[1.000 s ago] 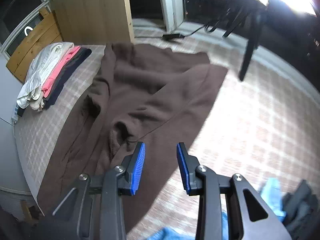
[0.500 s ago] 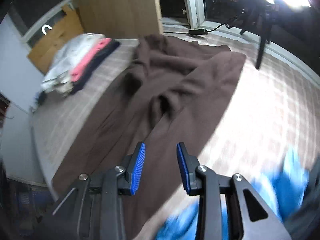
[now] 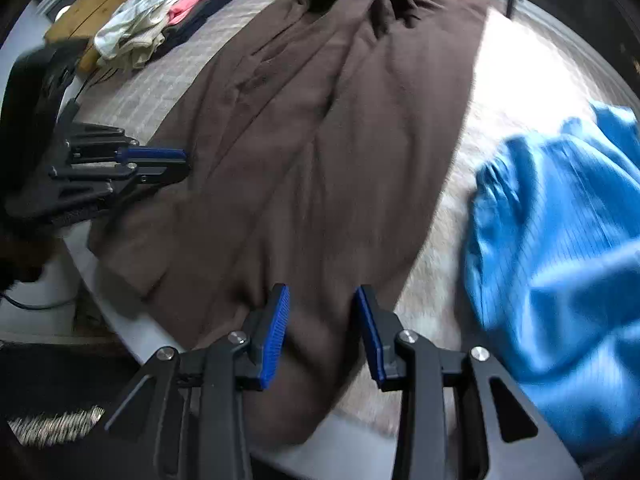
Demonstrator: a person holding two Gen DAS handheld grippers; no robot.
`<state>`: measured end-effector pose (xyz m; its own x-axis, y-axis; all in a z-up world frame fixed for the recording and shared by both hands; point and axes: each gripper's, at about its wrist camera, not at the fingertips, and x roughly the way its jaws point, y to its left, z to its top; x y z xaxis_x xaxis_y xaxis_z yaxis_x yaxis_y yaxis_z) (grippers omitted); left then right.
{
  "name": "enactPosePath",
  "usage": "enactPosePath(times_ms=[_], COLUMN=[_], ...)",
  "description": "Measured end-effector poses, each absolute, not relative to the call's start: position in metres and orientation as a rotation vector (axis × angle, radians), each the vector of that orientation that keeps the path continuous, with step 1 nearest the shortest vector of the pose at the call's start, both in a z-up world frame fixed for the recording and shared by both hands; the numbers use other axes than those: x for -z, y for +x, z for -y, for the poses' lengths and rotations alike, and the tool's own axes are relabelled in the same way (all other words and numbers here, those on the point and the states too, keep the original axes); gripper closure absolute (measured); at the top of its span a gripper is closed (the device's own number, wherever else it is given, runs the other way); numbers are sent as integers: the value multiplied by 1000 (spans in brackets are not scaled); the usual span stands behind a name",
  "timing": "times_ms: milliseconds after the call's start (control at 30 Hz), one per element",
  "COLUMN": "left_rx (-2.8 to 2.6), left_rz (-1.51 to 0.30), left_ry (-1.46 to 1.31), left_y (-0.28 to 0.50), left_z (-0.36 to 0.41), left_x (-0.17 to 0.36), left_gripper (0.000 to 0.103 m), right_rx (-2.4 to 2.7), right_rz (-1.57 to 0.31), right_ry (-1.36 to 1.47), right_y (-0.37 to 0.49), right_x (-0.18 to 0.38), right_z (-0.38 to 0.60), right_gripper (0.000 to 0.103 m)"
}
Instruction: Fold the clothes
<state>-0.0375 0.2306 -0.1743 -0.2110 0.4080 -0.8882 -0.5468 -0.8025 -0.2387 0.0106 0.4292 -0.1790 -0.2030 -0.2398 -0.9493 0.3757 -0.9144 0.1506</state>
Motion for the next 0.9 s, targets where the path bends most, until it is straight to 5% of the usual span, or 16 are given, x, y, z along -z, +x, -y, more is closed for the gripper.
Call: enactPosePath(times_ms=[133,300,533,900], left_rx=[-1991,-2008,-1964,-1939], left_rz=[-144,-157,-194,-39], left_ry=[-1378,-1356,-1402,-1441], left_y=[-34,-54,-57,-70], left_z=[-218,-206,-209,-192], left_x=[156,156,177,169], left_gripper=[91,93,93,93], right_rx=[2362,2501,2419,2545], right_rz=[39,62,-5,-121], right_ry=[1574,1378,1358,1445], right_y=[-16,-93,-244,-328], right_x=[131,92,112,126], right_z=[-438,-401,-317,-359], right_gripper=[68,68,68,65])
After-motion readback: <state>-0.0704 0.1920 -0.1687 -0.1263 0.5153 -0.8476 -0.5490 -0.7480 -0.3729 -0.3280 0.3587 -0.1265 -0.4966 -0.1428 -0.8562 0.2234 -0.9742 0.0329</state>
